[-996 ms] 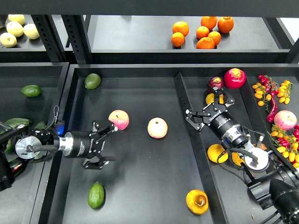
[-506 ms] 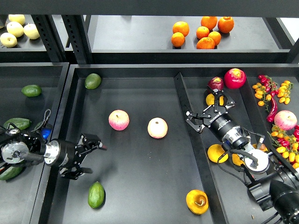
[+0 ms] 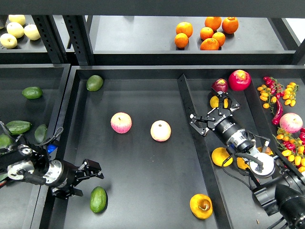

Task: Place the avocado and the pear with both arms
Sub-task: 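Lower the left gripper over the avocado and close on it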

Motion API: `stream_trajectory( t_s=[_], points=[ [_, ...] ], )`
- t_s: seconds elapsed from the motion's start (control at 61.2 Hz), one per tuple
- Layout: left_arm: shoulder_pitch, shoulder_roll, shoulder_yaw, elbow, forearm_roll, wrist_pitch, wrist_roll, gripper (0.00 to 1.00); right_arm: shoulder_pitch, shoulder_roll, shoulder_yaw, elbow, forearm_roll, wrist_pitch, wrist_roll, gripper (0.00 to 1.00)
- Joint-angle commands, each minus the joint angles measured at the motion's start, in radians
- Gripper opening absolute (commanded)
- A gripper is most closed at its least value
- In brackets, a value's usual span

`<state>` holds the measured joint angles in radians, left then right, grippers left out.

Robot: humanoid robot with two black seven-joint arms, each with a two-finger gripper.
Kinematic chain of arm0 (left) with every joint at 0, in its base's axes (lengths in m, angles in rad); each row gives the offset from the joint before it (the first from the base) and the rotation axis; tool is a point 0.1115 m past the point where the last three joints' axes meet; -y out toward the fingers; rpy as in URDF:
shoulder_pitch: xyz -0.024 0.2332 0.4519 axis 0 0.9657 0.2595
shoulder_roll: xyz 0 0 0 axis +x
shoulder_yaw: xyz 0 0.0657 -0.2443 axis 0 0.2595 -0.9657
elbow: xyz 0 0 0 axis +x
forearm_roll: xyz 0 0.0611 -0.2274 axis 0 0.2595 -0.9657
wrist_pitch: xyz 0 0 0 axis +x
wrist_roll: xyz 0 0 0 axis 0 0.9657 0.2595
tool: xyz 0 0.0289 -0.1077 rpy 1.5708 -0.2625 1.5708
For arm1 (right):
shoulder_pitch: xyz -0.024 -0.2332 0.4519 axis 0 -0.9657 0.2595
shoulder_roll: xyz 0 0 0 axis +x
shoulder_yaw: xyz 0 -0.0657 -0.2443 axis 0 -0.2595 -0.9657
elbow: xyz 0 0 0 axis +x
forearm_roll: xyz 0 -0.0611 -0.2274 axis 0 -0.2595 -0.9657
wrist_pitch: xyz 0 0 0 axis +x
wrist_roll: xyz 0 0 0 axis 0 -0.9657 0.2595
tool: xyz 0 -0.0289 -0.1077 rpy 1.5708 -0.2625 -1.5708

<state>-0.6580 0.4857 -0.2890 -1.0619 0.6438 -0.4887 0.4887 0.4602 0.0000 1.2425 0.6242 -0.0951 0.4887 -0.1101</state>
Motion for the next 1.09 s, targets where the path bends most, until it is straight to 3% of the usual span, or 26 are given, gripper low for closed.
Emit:
stream_trajectory(
  t_s=[0.0, 0.996, 1.078],
  points=[
    [-0.002, -0.012, 0.025, 0.002, 0.007, 0.000, 0.000, 0.97, 0.000, 0.000, 0.000, 0.000, 0.000, 0.000, 0.000, 0.99],
    [0.008, -0.067, 0.054, 0.033, 0.085, 0.000, 0.000, 0.97, -0.005, 0.000, 0.000, 0.002, 0.000, 0.000, 0.001, 0.99],
    [0.006, -0.068, 0.057, 0.034, 0.105, 0.000, 0.000, 0.93, -0.005, 0.000, 0.000, 0.002, 0.000, 0.000, 0.001, 0.99]
  ],
)
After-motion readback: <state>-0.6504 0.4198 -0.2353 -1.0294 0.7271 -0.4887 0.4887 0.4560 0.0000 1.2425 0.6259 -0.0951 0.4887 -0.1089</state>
